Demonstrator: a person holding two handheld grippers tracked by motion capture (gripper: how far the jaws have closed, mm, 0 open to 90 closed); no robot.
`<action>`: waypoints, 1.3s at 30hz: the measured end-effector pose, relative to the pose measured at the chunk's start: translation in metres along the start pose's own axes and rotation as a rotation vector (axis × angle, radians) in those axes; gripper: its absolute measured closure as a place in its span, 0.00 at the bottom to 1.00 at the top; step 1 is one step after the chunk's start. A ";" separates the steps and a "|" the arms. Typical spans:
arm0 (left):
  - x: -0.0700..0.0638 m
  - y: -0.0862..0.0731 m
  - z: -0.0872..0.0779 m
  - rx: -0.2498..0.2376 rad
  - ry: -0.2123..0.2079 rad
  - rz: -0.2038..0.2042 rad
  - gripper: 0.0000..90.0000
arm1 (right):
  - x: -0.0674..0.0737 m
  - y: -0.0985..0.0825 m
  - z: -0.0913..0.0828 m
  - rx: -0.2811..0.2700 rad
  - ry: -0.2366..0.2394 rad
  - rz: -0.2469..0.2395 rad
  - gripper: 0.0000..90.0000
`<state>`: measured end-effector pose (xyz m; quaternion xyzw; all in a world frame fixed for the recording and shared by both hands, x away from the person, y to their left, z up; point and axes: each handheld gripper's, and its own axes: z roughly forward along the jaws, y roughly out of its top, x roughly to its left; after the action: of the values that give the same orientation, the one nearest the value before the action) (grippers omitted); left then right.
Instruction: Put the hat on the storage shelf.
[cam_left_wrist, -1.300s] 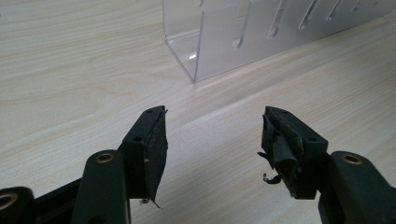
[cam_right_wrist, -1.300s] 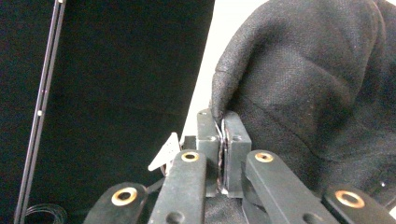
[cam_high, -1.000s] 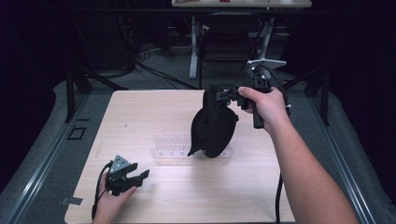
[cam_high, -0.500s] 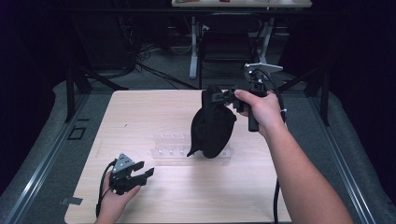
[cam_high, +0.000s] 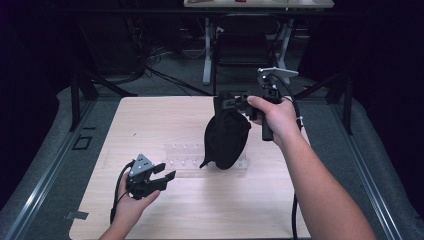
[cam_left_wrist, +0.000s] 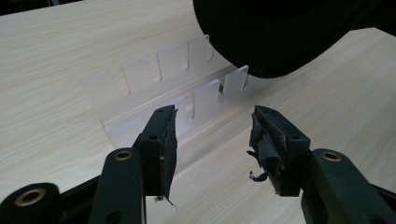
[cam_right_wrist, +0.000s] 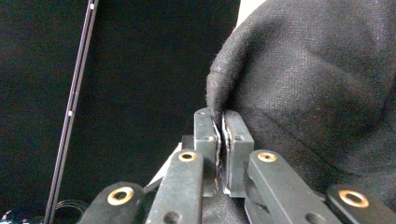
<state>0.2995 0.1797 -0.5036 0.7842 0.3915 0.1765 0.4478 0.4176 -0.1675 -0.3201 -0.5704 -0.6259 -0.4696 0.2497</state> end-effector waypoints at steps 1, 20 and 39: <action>-0.002 0.003 0.001 0.001 -0.006 0.007 0.56 | 0.000 0.000 0.000 -0.003 0.002 0.002 0.96; -0.039 0.036 0.021 0.014 -0.105 0.111 0.74 | 0.001 -0.001 0.005 -0.001 0.025 -0.005 0.95; -0.060 0.041 0.040 0.030 -0.053 0.232 0.91 | 0.002 -0.003 0.010 -0.008 0.052 -0.009 0.93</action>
<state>0.3054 0.0982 -0.4861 0.8354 0.2887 0.2005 0.4225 0.4164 -0.1574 -0.3237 -0.5561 -0.6198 -0.4880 0.2616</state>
